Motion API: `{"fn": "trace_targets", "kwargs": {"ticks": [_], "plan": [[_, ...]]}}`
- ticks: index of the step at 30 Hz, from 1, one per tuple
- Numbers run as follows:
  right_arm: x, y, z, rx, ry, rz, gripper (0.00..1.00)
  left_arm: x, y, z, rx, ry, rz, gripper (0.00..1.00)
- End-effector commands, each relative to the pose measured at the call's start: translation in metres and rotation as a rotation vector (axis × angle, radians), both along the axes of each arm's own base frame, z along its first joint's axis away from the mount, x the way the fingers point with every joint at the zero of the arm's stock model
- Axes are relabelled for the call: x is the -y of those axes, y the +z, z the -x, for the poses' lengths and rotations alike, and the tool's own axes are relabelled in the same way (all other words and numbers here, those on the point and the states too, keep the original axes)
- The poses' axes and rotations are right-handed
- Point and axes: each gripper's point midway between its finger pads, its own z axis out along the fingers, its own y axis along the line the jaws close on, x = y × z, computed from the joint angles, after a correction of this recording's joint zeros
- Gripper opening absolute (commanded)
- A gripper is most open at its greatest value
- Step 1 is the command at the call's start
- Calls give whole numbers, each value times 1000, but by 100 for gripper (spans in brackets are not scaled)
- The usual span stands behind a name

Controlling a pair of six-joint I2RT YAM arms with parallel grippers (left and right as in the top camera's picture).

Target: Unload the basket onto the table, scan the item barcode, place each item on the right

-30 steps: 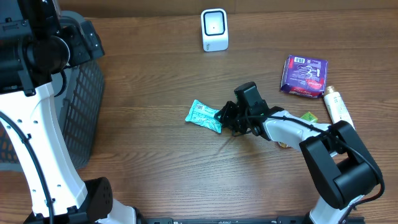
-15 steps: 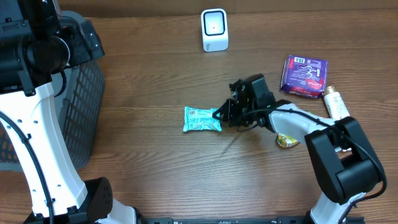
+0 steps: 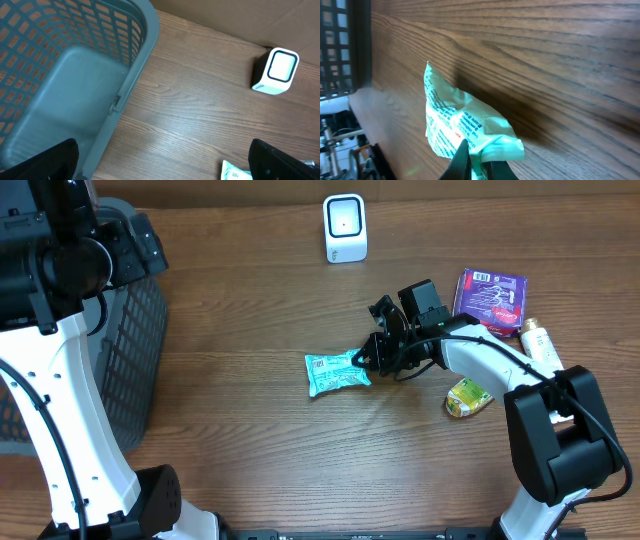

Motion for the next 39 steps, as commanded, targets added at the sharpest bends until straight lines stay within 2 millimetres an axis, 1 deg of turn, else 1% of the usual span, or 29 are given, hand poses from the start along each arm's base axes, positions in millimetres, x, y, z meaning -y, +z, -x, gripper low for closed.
{"fn": "trace_targets", "kwargs": {"ticks": [1,7,9,13,14,15,18,20,21,23,27,31,37,39], "plan": [[-2,19,-13,87,17,-7,4,1,6,0,19,-9,-4,100],[-2,22,-17,104,12,-13,4,1,6,0,19,-9,-4,100],[1,20,-18,104,5,-2,6,1,6,0,19,-9,-4,100],[8,10,-18,103,-17,74,17,1,6,0,18,-9,-5,100],[9,7,-18,103,-21,94,17,1,6,0,19,-9,-4,100],[9,2,-16,98,-26,120,18,1,6,0,19,-9,-4,100],[6,-6,-12,85,-16,137,25,1,6,0,19,-9,-4,100],[6,-11,-10,64,-20,142,35,1,6,0,19,-9,-4,100],[7,-20,-7,18,-46,149,43,1,6,0,19,-9,-4,100],[8,-28,-4,-18,-52,156,47,1,6,0,19,-9,-4,100],[8,-44,7,-128,-88,157,49,1,6,0,19,-9,-4,99],[1,-48,18,-215,-87,112,49,1,6,0,19,-9,-4,100],[3,-53,22,-305,-176,126,49,1,6,0,19,-9,-4,100],[4,-59,22,-325,-222,140,49,1,6,0,19,-9,-4,100]]}}
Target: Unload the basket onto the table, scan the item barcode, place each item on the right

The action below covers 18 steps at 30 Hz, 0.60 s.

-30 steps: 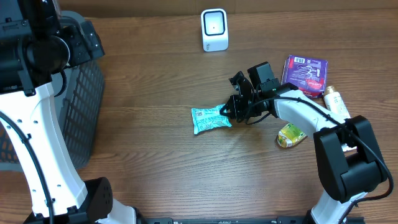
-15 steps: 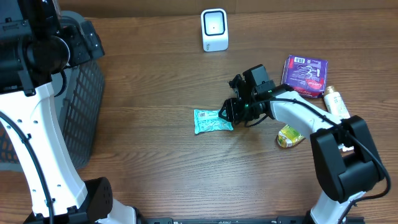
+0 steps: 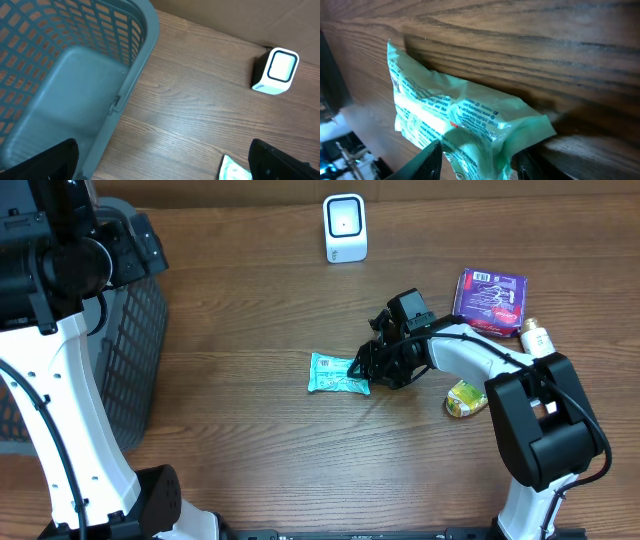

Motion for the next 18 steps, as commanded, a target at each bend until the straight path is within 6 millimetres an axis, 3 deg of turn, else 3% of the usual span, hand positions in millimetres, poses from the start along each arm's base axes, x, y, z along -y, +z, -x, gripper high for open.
{"fn": "trace_targets", "kwargs": {"ticks": [1,5,11,15,18], "plan": [[5,-25,5,-96,-116,57,48,1,6,0,19,-9,-4,100],[4,-37,1,-114,-196,44,31,1,6,0,19,-9,-4,100],[0,-34,-5,-83,-192,17,8,1,6,0,19,-9,-4,100],[-11,-24,-7,-46,-126,-62,4,1,6,0,18,-9,-5,100],[-16,-3,-15,16,-69,-123,4,1,6,0,19,-9,-4,100]]}}
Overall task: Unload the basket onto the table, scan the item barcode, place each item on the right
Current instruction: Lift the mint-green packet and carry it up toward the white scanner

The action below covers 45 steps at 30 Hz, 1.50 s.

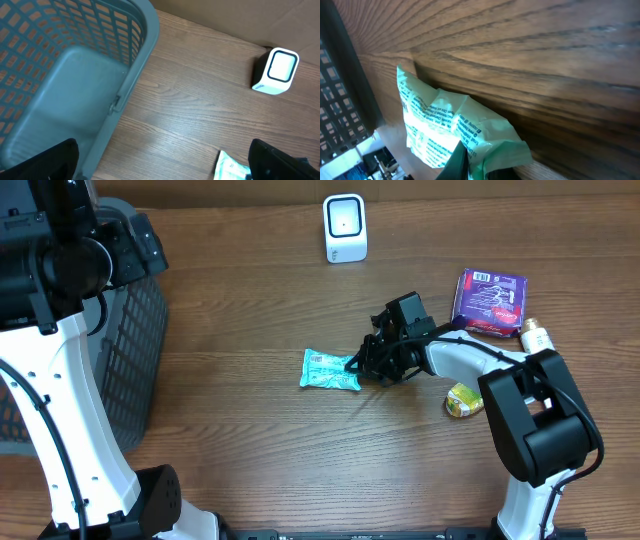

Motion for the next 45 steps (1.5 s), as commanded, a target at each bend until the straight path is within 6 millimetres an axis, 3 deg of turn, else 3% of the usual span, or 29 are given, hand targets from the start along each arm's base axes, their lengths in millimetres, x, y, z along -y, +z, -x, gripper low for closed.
{"fn": "trace_targets", "kwargs": {"ticks": [1,6,10,14,21,29,33,38,42,45], "plan": [[-3,12,-2,74,86,-48,4,1,6,0,18,-9,-5,100],[-4,94,-16,260,201,-232,4,1,5,0,17,-9,-4,99],[19,150,-29,392,190,-238,4,1,4,-1,14,-9,-4,99],[45,190,-34,495,130,-162,4,1,4,-1,14,-9,-4,100],[73,240,-24,630,53,-30,4,1,4,-1,13,-9,-3,100],[83,275,-13,737,19,3,4,1,4,-1,13,-9,-3,100],[108,290,-25,772,-86,174,4,1,4,-1,13,-9,-3,100],[124,334,-39,865,-179,360,4,1,4,-1,13,-9,-3,99],[121,362,-52,941,-184,503,4,1,4,-1,13,-9,-3,100],[115,365,-66,974,-161,652,4,1,4,-1,13,-9,-3,100]]}}
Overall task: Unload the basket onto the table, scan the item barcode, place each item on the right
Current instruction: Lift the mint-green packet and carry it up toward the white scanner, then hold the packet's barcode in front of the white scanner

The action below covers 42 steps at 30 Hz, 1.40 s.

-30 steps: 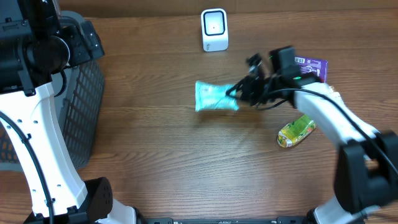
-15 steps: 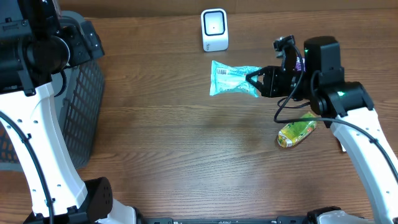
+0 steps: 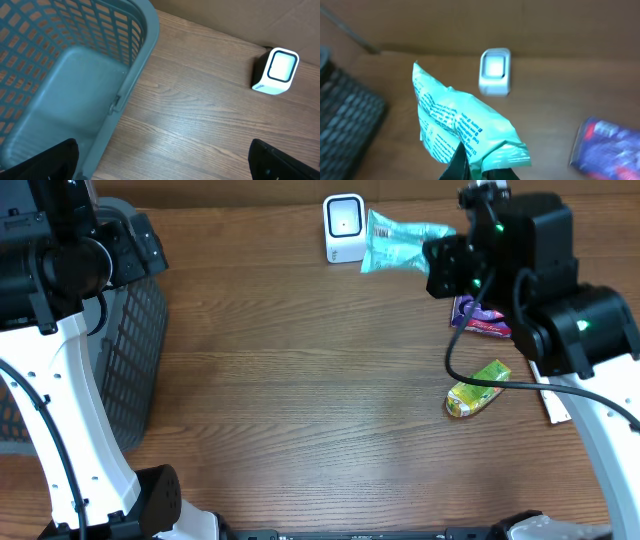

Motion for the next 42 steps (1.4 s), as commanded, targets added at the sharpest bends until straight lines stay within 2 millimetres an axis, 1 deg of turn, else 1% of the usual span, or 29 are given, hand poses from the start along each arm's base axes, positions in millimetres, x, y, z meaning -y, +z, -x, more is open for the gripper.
{"fn": "trace_targets", "kwargs": {"ticks": [1,3,4,9,11,12,17,19,20,23,24,27,30,35,38,42], "plan": [[8,1,-28,77,-123,235,4,1,4,-1,13,-9,-3,99],[1,-5,-40,114,-151,361,4,1,4,-1,13,-9,-3,99],[1,-8,-45,133,-185,423,4,1,4,-1,13,-9,-3,100],[2,-14,-74,254,-432,763,4,1,4,-1,13,-9,-3,100],[-6,-22,-87,282,-478,862,4,1,4,-1,13,-9,-3,100],[-13,-30,-94,286,-473,908,4,1,4,-1,13,-9,-3,100],[-40,-66,-129,314,-410,1010,4,1,4,-1,13,-9,-3,100],[-48,-76,-144,337,-378,1063,4,1,4,-1,13,-9,-3,100],[-51,-79,-149,345,-350,1087,4,1,4,-1,13,-9,-4,100],[-69,-97,-172,386,-189,1159,4,1,4,-1,13,-9,-3,99],[-72,-100,-176,399,-159,1166,4,1,4,-1,13,-10,-4,100],[-78,-109,-193,444,-75,1170,4,1,4,-1,13,-9,-3,99],[-82,-122,-207,476,44,1229,4,1,4,-1,13,-9,-3,100],[-70,-132,-232,532,91,1351,4,1,4,-1,13,-10,-4,100],[-73,-136,-240,575,132,1415,4,1,4,-1,13,-9,-3,100],[-87,-146,-242,619,214,1396,4,1,4,-1,13,-10,-4,100]]}}
